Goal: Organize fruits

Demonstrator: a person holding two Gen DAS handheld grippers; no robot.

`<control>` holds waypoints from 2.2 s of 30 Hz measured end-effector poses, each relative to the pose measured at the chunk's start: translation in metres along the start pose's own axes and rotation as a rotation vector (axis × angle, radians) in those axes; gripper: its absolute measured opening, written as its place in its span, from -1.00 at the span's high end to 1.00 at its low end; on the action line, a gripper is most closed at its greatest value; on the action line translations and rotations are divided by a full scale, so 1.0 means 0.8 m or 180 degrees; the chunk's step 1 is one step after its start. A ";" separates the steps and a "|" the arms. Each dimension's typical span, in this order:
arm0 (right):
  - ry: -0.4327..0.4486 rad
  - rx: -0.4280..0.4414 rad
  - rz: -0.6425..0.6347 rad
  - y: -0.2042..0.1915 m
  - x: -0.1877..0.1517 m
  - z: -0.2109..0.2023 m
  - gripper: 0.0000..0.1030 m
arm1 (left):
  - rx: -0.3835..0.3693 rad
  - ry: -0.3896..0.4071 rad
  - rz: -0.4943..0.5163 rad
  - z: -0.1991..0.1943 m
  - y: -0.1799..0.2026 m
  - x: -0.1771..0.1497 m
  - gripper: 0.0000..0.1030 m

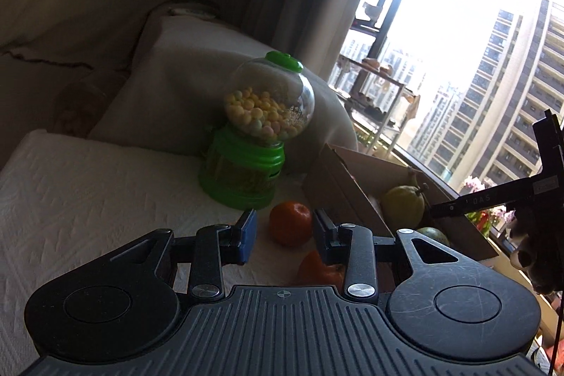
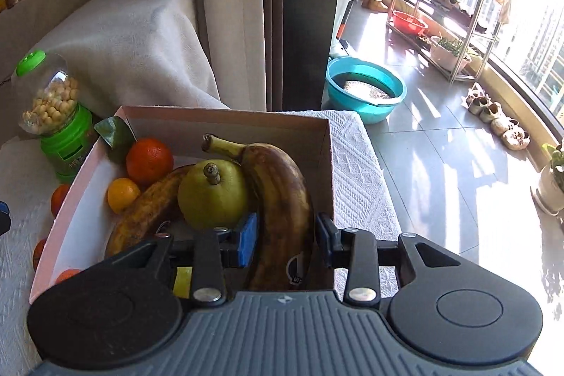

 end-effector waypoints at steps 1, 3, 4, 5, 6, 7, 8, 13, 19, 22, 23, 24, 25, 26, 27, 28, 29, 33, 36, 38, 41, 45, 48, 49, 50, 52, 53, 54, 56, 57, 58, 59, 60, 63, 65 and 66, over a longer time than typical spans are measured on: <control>0.0006 -0.0031 -0.0026 -0.002 0.001 -0.004 0.25 | 0.0006 -0.0013 -0.0003 -0.003 -0.002 -0.001 0.25; 0.0091 -0.0048 -0.0078 -0.007 0.004 -0.017 0.17 | 0.0057 -0.0058 0.0036 -0.006 -0.009 -0.003 0.25; 0.0159 -0.0086 -0.0109 -0.011 0.006 -0.026 0.06 | 0.0104 -0.0074 0.0055 -0.008 -0.011 -0.005 0.25; 0.0233 -0.0115 -0.0156 -0.016 0.008 -0.037 -0.06 | 0.0150 -0.0083 0.0059 -0.009 -0.014 -0.007 0.25; 0.0303 -0.0081 -0.0237 -0.027 0.013 -0.047 -0.10 | 0.0196 -0.0094 0.0045 -0.010 -0.018 -0.008 0.25; 0.0330 -0.0007 -0.0307 -0.041 0.013 -0.055 -0.11 | 0.0249 -0.0109 0.0020 -0.012 -0.022 -0.009 0.25; 0.0334 0.0084 -0.0378 -0.057 0.014 -0.061 -0.11 | 0.0297 -0.0118 -0.0007 -0.014 -0.025 -0.009 0.25; 0.0246 0.0526 -0.0934 -0.165 0.007 -0.065 -0.11 | 0.0484 -0.0133 -0.0155 -0.031 -0.048 -0.009 0.25; 0.0227 0.0427 -0.2002 -0.272 -0.034 -0.041 -0.13 | 0.0558 -0.0159 -0.0288 -0.042 -0.072 -0.014 0.25; 0.0168 0.0418 -0.2183 -0.289 -0.044 -0.033 -0.11 | 0.0511 -0.0162 -0.0347 -0.042 -0.075 -0.013 0.25; 0.0142 0.0422 -0.2223 -0.292 -0.046 -0.030 -0.11 | 0.0483 -0.0171 -0.0351 -0.042 -0.074 -0.012 0.25; 0.0115 0.0420 -0.2268 -0.293 -0.049 -0.028 -0.11 | 0.0471 -0.0185 -0.0344 -0.042 -0.073 -0.012 0.25; 0.0092 0.0409 -0.2293 -0.296 -0.050 -0.025 -0.11 | 0.0465 -0.0196 -0.0331 -0.042 -0.072 -0.013 0.25; 0.0053 0.0382 -0.2301 -0.299 -0.053 -0.021 -0.11 | 0.0458 -0.0208 -0.0310 -0.041 -0.071 -0.014 0.25; 0.0016 0.0358 -0.2295 -0.300 -0.054 -0.017 -0.10 | 0.0454 -0.0218 -0.0292 -0.042 -0.069 -0.014 0.25; -0.0021 0.0333 -0.2284 -0.300 -0.055 -0.012 -0.09 | 0.0450 -0.0226 -0.0278 -0.042 -0.068 -0.015 0.25; -0.0035 0.0311 -0.2275 -0.301 -0.054 -0.009 -0.06 | 0.0447 -0.0233 -0.0265 -0.041 -0.067 -0.015 0.25; -0.0121 0.0308 -0.2207 -0.297 -0.054 0.000 -0.03 | 0.0461 -0.0271 -0.0208 -0.039 -0.064 -0.018 0.25; -0.0118 0.0332 -0.2179 -0.292 -0.059 -0.007 0.09 | 0.0482 -0.0302 -0.0183 -0.035 -0.064 -0.021 0.25; -0.0087 0.0389 -0.2147 -0.291 -0.065 -0.017 0.10 | 0.0491 -0.0316 -0.0170 -0.034 -0.064 -0.022 0.25; -0.0073 0.0683 -0.2017 -0.288 -0.075 -0.043 0.11 | 0.0526 -0.0327 -0.0111 -0.032 -0.061 -0.024 0.25; -0.0007 0.1007 -0.1936 -0.282 -0.098 -0.084 0.11 | 0.0596 -0.0340 0.0063 -0.029 -0.048 -0.029 0.25; -0.0041 0.1105 -0.1890 -0.267 -0.121 -0.100 0.11 | 0.0605 -0.0406 0.0228 -0.025 -0.032 -0.036 0.25; -0.0041 0.1087 -0.1880 -0.260 -0.129 -0.105 0.11 | 0.0610 -0.0422 0.0266 -0.025 -0.027 -0.038 0.25; -0.0039 0.1057 -0.1864 -0.253 -0.136 -0.107 0.11 | 0.0613 -0.0434 0.0304 -0.025 -0.021 -0.041 0.25; -0.0032 0.0984 -0.1801 -0.238 -0.148 -0.108 0.11 | 0.0596 -0.0449 0.0348 -0.029 -0.009 -0.045 0.25; -0.0025 0.0957 -0.1740 -0.228 -0.153 -0.109 0.11 | 0.0578 -0.0457 0.0374 -0.031 -0.002 -0.048 0.25; -0.0022 0.0955 -0.1678 -0.221 -0.157 -0.109 0.11 | 0.0558 -0.0469 0.0406 -0.032 0.006 -0.050 0.25; -0.0028 0.1000 -0.1517 -0.206 -0.165 -0.107 0.11 | 0.0506 -0.0512 0.0480 -0.033 0.023 -0.056 0.25; 0.0014 0.1016 -0.1443 -0.200 -0.171 -0.108 0.10 | 0.0464 -0.0537 0.0518 -0.032 0.032 -0.059 0.25; 0.0075 0.1017 -0.1404 -0.197 -0.174 -0.110 0.10 | 0.0402 -0.0550 0.0560 -0.032 0.041 -0.061 0.25; 0.0121 0.1018 -0.1369 -0.196 -0.178 -0.113 0.05 | 0.0346 -0.0553 0.0610 -0.031 0.049 -0.062 0.25; 0.0166 0.1003 -0.1323 -0.194 -0.180 -0.115 0.01 | 0.0309 -0.0547 0.0672 -0.029 0.056 -0.062 0.25; 0.0418 0.1085 -0.1028 -0.180 -0.185 -0.130 -0.33 | 0.0281 -0.0485 0.0783 -0.023 0.068 -0.054 0.24; 0.0584 0.1174 -0.0810 -0.168 -0.188 -0.143 -0.38 | 0.0205 -0.0437 0.0757 -0.014 0.072 -0.040 0.25; 0.0674 0.1184 -0.0740 -0.162 -0.191 -0.149 -0.40 | 0.0170 -0.0408 0.0739 -0.008 0.073 -0.031 0.25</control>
Point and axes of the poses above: each gripper's, at about its wrist camera, not at the fingertips, and z roughly the way its jaws point, y to its right, x to its top, the point moved 6 cm from there along z, roughly the way its jaws point, and after that the axes turned 1 degree about x, right-handed, at the moved point
